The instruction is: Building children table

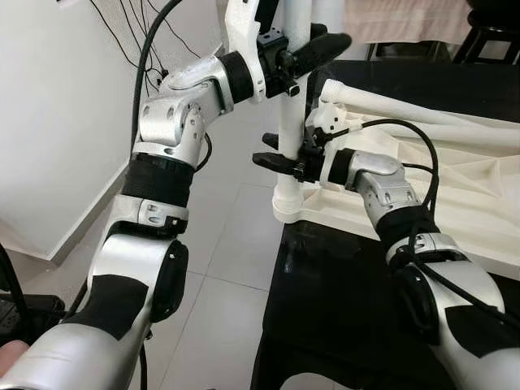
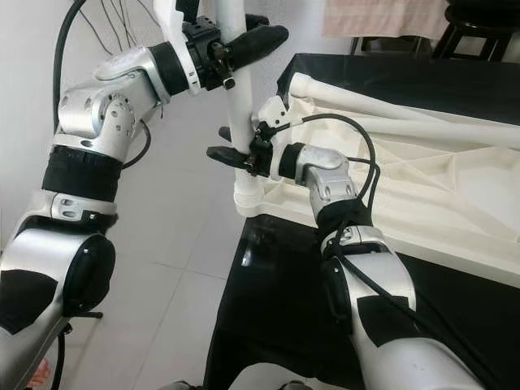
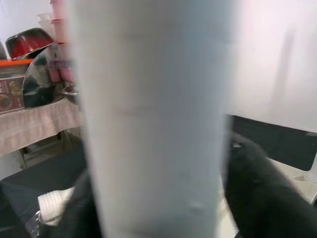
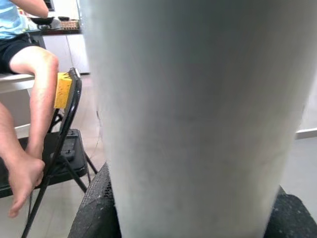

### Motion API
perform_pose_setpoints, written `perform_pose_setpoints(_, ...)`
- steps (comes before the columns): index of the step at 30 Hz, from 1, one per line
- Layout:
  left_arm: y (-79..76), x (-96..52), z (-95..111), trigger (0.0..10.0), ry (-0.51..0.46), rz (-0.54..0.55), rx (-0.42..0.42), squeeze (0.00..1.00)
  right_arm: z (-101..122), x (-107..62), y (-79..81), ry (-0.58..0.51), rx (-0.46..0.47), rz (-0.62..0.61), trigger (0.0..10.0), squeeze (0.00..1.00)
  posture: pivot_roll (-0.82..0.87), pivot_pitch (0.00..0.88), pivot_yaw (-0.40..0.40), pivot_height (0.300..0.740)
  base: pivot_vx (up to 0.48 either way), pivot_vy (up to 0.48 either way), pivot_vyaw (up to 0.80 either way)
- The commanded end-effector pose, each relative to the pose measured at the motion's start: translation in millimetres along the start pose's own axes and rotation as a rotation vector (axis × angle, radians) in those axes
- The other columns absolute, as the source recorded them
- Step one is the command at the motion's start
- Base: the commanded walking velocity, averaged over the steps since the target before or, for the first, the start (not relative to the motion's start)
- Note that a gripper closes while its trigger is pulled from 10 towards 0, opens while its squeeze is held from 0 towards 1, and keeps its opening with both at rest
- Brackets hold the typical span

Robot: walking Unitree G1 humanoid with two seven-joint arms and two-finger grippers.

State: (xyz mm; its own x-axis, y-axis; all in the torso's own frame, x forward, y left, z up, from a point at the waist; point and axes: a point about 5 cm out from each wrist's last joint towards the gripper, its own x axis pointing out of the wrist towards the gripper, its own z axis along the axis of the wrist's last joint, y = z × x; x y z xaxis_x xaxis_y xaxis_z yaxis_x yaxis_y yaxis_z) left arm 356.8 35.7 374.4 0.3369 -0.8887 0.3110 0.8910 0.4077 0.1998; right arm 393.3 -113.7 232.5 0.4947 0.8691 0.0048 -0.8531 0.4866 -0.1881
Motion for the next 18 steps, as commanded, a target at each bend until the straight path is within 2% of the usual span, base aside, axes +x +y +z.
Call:
perform_pose_setpoints(1,-23.7,19.2,-9,10.0,0.007,-0.131,-0.036,1.0,-2,16.0,7.3,0.035,-0.015,-0.018,0.0,0.0,-0.03,0.097,0.063,0.74,0.0,0.0,0.0)
perform_pose_setpoints(2,-15.1,9.1,-5,10.0,-0.007,-0.078,-0.045,1.0,-12,10.2,3.3,0.064,0.034,-0.122,0.0,0.0,-0.05,0.103,0.041,0.74,0.0,0.0,0.0)
perform_pose_setpoints(3,-15.1,9.1,-5,10.0,-0.007,-0.078,-0.045,1.0,-12,10.2,3.3,0.064,0.034,-0.122,0.0,0.0,-0.05,0.103,0.041,0.74,0.0,0.0,0.0)
perform_pose_setpoints(4,-9.2,1.5,-3,10.0,-0.017,-0.038,-0.051,1.0,-19,5.4,0.9,0.087,0.07,-0.197,0.0,0.0,-0.05,0.104,0.033,0.74,0.0,0.0,0.0)
perform_pose_setpoints(5,0.6,-15.5,1,10.0,-0.023,0.013,-0.066,0.0,-54,0.0,25.9,0.148,0.158,-0.441,0.0,0.0,-0.03,0.106,0.015,0.74,0.0,0.0,0.0)
perform_pose_setpoints(7,0.6,-15.5,1,10.0,-0.023,0.013,-0.066,0.0,-54,0.0,25.9,0.148,0.158,-0.441,0.0,0.0,-0.03,0.106,0.015,0.74,0.0,0.0,0.0)
perform_pose_setpoints(8,9.7,-30.7,4,10.0,-0.027,0.063,-0.084,0.0,-77,-13.0,55.7,0.202,0.214,-0.639,0.0,0.0,0.01,0.133,0.039,0.74,0.0,0.0,0.0)
perform_pose_setpoints(9,9.7,-30.7,4,10.0,-0.027,0.063,-0.084,0.0,-77,-13.0,55.7,0.202,0.214,-0.639,0.0,0.0,0.01,0.133,0.039,0.74,0.0,0.0,0.0)
perform_pose_setpoints(10,7.3,-45.3,4,10.0,-0.027,0.05,-0.12,0.0,-88,-22.8,70.7,0.224,0.243,-0.769,0.0,0.0,-0.02,0.132,0.06,0.74,0.0,0.0,0.0)
perform_pose_setpoints(11,7.3,-45.3,4,10.0,-0.027,0.05,-0.12,0.0,-88,-22.8,70.7,0.224,0.243,-0.769,0.0,0.0,-0.02,0.132,0.06,0.74,0.0,0.0,0.0)
perform_pose_setpoints(12,-3.7,-57.2,4,10.0,-0.023,-0.021,-0.14,0.0,-88,-25.4,68.0,0.219,0.233,-0.829,0.0,0.0,-0.04,0.103,0.056,0.74,0.0,0.0,0.0)
perform_pose_setpoints(13,-3.7,-57.2,4,10.0,-0.023,-0.021,-0.14,0.0,-88,-25.4,68.0,0.219,0.233,-0.829,0.0,0.0,-0.04,0.103,0.056,0.74,0.0,0.0,0.0)
perform_pose_setpoints(15,-22.5,-68.8,4,10.0,-0.021,-0.134,-0.161,0.0,-82,-18.7,50.6,0.185,0.206,-0.822,0.0,0.0,-0.04,0.092,0.043,0.74,0.0,0.0,0.0)
perform_pose_setpoints(18,-26.6,-75.0,5,10.0,-0.028,-0.156,-0.17,0.0,-78,-17.4,44.2,0.178,0.201,-0.837,0.0,0.0,-0.04,0.088,0.035,0.74,0.0,0.0,0.0)
